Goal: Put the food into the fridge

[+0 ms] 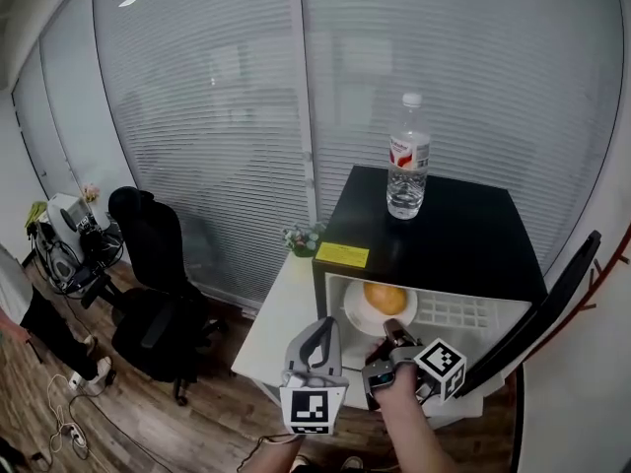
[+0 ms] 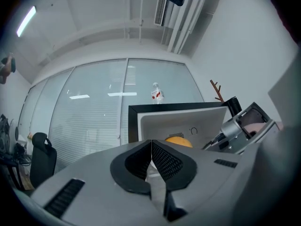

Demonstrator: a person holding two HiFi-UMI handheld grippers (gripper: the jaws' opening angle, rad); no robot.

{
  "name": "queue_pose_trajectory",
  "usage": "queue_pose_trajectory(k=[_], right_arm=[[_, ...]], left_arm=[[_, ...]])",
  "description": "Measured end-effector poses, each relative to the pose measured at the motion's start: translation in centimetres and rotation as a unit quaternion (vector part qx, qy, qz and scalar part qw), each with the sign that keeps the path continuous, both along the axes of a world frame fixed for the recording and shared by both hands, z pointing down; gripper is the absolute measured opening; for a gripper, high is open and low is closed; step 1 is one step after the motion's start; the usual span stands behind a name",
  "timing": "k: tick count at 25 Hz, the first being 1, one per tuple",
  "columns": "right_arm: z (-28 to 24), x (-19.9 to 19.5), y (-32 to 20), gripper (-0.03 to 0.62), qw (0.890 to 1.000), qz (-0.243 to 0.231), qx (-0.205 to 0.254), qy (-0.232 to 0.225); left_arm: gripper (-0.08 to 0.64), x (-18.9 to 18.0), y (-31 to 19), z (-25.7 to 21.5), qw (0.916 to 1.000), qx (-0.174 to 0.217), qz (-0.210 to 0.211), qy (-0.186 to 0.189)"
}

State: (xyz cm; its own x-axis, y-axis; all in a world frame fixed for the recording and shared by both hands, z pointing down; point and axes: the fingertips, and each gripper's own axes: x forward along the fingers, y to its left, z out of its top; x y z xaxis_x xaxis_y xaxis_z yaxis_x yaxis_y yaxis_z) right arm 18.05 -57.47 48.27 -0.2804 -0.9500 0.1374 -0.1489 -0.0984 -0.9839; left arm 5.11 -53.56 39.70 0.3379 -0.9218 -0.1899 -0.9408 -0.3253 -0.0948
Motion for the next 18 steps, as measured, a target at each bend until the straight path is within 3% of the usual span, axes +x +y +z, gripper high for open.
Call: queue_pose_trajectory(k=[7, 18], right_arm=[[0.4, -0.8, -1.8, 0.038, 1.000, 0.024, -0.016, 0.010], [-0.4, -0.9, -2.9, 0.039, 0.998, 0.057, -0.014, 0.032]], left_arm=[[0.029, -0.8, -1.3, 0.0, 0.9995, 0.007, 0.017, 0.025], [0.029, -1.7, -2.5, 0.9, 0.9991, -0.004, 0.037, 0.022]])
